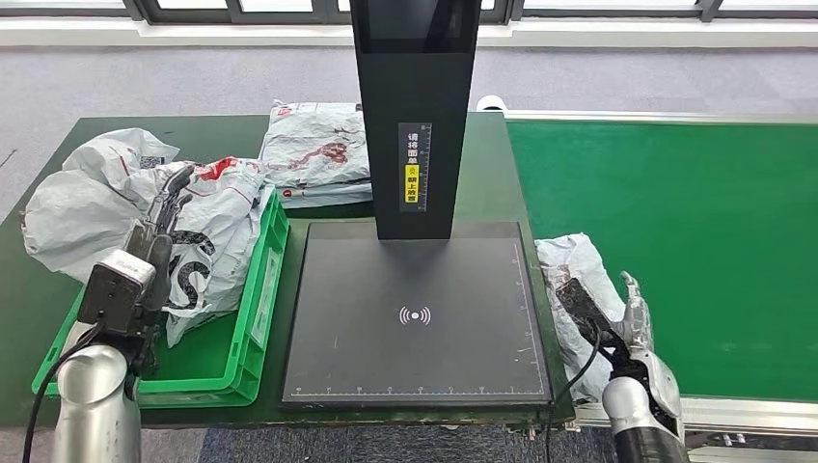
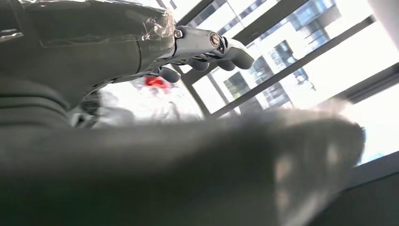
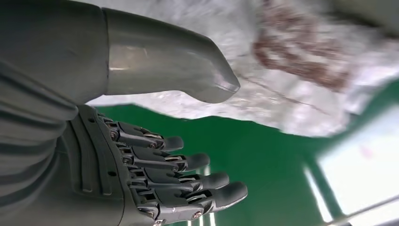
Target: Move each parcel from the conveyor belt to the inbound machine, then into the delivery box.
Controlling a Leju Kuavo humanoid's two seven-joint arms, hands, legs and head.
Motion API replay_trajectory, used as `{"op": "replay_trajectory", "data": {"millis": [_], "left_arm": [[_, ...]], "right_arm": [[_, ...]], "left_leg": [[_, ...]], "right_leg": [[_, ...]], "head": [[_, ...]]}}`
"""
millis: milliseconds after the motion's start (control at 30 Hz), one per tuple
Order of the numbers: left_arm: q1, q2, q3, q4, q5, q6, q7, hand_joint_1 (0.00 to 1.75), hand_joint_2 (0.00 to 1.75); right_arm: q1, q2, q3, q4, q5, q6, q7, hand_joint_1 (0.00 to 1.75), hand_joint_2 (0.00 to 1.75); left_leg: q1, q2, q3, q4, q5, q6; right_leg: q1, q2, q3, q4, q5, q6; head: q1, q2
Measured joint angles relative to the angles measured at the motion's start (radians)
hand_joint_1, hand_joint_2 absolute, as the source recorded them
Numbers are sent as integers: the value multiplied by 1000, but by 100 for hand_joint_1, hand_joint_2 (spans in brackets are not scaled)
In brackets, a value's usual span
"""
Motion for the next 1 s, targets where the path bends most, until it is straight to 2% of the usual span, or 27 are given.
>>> {"op": "replay_trajectory", "data": {"millis": [100, 200, 333, 533, 567, 667, 700, 1000], "left_arm": [[-20, -22, -20, 5, 40, 17, -34, 0, 175], [-41, -43, -57, 24, 77, 36, -60, 0, 175], [-55, -58, -93, 48, 93, 48, -72, 0, 175], [-59, -63, -123, 70, 124, 57, -90, 0, 175], [-59, -63, -126, 74, 128, 55, -93, 0, 175], [-62, -63, -136, 85, 135, 48, -97, 0, 175], [-64, -62, -139, 88, 137, 46, -97, 0, 175], [-68, -59, -147, 102, 146, 42, -101, 0, 175]], "right_arm": [[-38, -42, 37, 104, 179, 102, 41, 0, 175], [-78, -100, 109, 217, 273, 185, 6, 0, 175], [-118, -151, 178, 306, 284, 196, -26, 0, 175], [-144, -199, 249, 353, 278, 228, -45, 0, 175], [-148, -206, 260, 363, 279, 233, -45, 11, 175], [-148, -220, 281, 390, 268, 243, -50, 142, 175], [-147, -223, 285, 397, 263, 244, -55, 175, 175], [-152, -255, 318, 412, 239, 234, -86, 175, 175]], "left_leg": [[0, -1, 0, 0, 0, 0], [0, -1, 1, 1, 0, 0], [-1, 3, 6, 1, -2, 0], [0, 4, 13, 0, -3, 2], [0, 3, 14, 0, -3, 2], [0, 3, 14, 1, -2, 3], [0, 3, 14, 1, -2, 3], [0, 1, 13, 1, -2, 3]], "right_leg": [[0, -1, 0, 0, 0, 0], [0, -1, 1, -1, 1, 1], [0, 2, 5, -1, 1, 1], [1, 3, 12, -2, -1, 1], [1, 2, 13, -2, -1, 1], [0, 1, 14, -2, 0, 1], [0, 2, 13, -2, 0, 1], [0, 1, 14, -2, 0, 2]], "head": [[0, 0], [0, 0], [0, 0], [0, 0], [0, 0], [-1, 0], [-2, 0], [-3, 0]]}}
